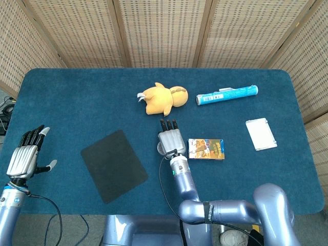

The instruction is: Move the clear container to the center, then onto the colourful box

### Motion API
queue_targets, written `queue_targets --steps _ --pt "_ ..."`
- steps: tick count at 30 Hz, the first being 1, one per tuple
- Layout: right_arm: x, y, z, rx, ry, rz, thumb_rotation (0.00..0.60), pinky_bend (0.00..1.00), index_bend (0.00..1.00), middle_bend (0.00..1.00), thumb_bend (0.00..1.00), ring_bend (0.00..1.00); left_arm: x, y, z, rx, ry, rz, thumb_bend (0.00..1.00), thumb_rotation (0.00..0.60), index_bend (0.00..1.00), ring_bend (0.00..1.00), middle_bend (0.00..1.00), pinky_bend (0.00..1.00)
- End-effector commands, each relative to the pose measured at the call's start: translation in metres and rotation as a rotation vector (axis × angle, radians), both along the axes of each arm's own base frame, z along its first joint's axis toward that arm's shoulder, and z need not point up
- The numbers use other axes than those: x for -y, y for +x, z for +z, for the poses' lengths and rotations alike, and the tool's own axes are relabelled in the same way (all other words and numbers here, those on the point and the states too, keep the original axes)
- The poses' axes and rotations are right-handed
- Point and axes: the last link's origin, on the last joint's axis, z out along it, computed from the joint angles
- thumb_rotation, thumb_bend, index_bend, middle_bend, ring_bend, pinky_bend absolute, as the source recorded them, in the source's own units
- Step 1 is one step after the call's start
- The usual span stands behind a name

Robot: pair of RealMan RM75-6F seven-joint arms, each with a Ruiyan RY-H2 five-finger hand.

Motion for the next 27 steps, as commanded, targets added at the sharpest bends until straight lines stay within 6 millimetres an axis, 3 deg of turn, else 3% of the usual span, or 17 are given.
queue_targets --steps 1,16,27 --pt "0.003 -0.017 0.015 -0.021 -0.031 -0.025 0.600 0.04 0.59 0.00 0.00 0.00 0.001 0.001 0.000 -0.004 0.001 -0.005 0.25 0.600 0.00 0.00 0.00 0.00" --pt "0.008 -0.106 0.058 -0.019 -0.079 -0.169 0.600 0.04 0.59 0.00 0.00 0.00 0.004 0.005 0.000 -0.024 0.014 -0.006 0.25 0.600 0.00 0.00 0.00 0.00" --pt "0.007 -0.126 0.066 0.003 -0.075 -0.186 0.600 0.04 0.59 0.00 0.00 0.00 0.004 0.005 -0.003 -0.035 0.008 0.002 0.26 0.600 0.00 0.00 0.00 0.00"
